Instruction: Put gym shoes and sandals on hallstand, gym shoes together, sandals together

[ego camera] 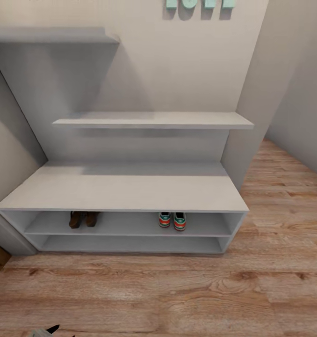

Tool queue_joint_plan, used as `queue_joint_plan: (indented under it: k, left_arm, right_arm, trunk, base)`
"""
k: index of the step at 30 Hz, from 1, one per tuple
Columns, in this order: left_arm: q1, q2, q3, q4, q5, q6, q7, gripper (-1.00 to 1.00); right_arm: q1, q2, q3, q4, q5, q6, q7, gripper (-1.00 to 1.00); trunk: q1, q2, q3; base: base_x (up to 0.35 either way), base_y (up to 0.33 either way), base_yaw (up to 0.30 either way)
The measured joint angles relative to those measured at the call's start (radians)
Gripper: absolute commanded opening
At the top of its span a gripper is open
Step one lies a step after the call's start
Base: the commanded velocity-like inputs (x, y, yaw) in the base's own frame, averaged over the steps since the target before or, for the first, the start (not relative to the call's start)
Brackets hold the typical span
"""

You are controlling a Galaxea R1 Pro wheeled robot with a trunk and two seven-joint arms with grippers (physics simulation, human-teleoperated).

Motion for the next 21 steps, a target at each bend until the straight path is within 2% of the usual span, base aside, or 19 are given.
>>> queue_joint_plan:
  k: [2, 10, 21]
  left_arm:
    - [0.0, -0.003, 0.0, 0.006, 0.0, -0.001, 0.034, 1.0]
    - [0.0, -0.008, 0.0, 0.01, 0.0, -0.003, 0.09, 1.0]
    - [0.0, -0.01, 0.001, 0.011, 0.001, -0.004, 0.106, 1.0]
  right_arm:
    - [0.003, -0.002, 0.0, 0.0, -0.002, 0.0, 0.026, 1.0]
    - [0.004, 0.005, -0.001, 0.0, -0.003, 0.002, 0.034, 1.0]
    - [0.005, 0.008, -0.002, 0.0, -0.003, 0.003, 0.035, 1.0]
  trunk:
    - [-0.008, 0.014, 0.006]
    - [-0.038, 0.07, 0.031]
    - [-0.077, 0.14, 0.063]
  base:
    - [0.0, 0.0, 0.0]
    - [0.0, 0.0, 0.0]
    - [0.0, 0.0, 0.0]
